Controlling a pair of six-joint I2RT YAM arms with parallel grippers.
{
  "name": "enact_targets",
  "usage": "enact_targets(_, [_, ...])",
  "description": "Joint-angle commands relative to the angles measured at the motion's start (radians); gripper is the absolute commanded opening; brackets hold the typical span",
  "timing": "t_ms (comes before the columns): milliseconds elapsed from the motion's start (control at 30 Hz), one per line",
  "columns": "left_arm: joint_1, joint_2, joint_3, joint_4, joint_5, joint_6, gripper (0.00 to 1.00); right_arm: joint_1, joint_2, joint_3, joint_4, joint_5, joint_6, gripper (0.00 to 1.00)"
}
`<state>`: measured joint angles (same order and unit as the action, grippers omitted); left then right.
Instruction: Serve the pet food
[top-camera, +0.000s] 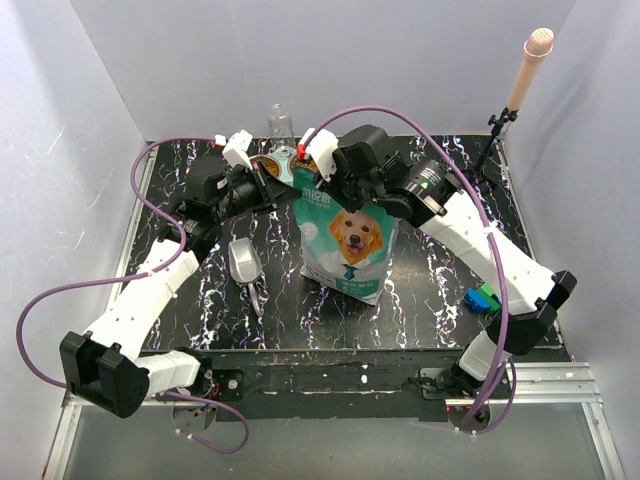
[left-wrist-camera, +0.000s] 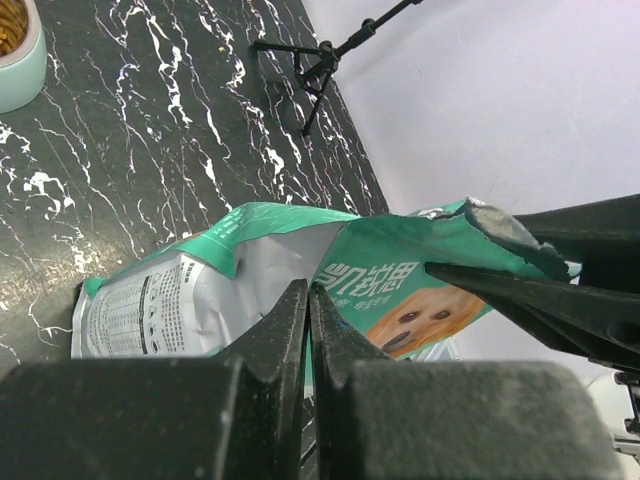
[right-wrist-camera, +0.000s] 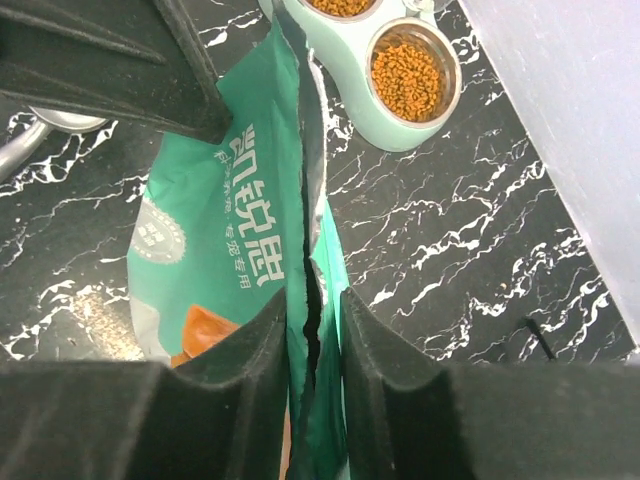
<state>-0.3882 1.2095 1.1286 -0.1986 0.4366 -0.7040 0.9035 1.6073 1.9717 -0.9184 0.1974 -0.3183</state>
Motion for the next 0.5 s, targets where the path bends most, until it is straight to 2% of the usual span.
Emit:
enact_targets(0, [0.008, -0.025, 0.063, -0.028, 0.02, 0.057, 0.0, 0.0, -0.072, -0.042, 0.033, 0.053, -0.018, 0.22])
enact_targets(67, [0.008, -0.021, 0.08, -0.05, 0.071, 0.089, 0.0, 0.0, -0.084, -0.043, 0.032, 0.057, -0.002, 0.06])
enact_targets(100, [0.008, -0.019, 0.094, -0.067, 0.105, 0.115, 0.0, 0.0, -0.084, -0.034, 0.024, 0.057, 0.008, 0.01])
enact_targets(133, [0.008, -0.016, 0.102, -0.077, 0.146, 0.141, 0.0, 0.0, -0.077, -0.011, 0.003, 0.05, 0.021, 0.01])
enact_targets(233, [0.008, -0.011, 0.114, -0.081, 0.258, 0.198, 0.32, 0.0, -0.066, 0.036, -0.051, -0.001, 0.053, 0.01])
enact_targets(300, [0.008, -0.013, 0.119, -0.082, 0.275, 0.248, 0.59, 0.0, -0.082, 0.016, -0.057, -0.009, 0.065, 0.01])
enact_targets(367, [0.008, -0.011, 0.114, -0.052, 0.28, 0.282, 0.76, 0.0, -0.096, 0.007, -0.065, 0.0, 0.097, 0.01])
enact_targets(467, [0.008, 0.019, 0.071, 0.098, 0.341, 0.265, 0.8, -0.003, -0.107, 0.009, -0.074, -0.064, 0.114, 0.01])
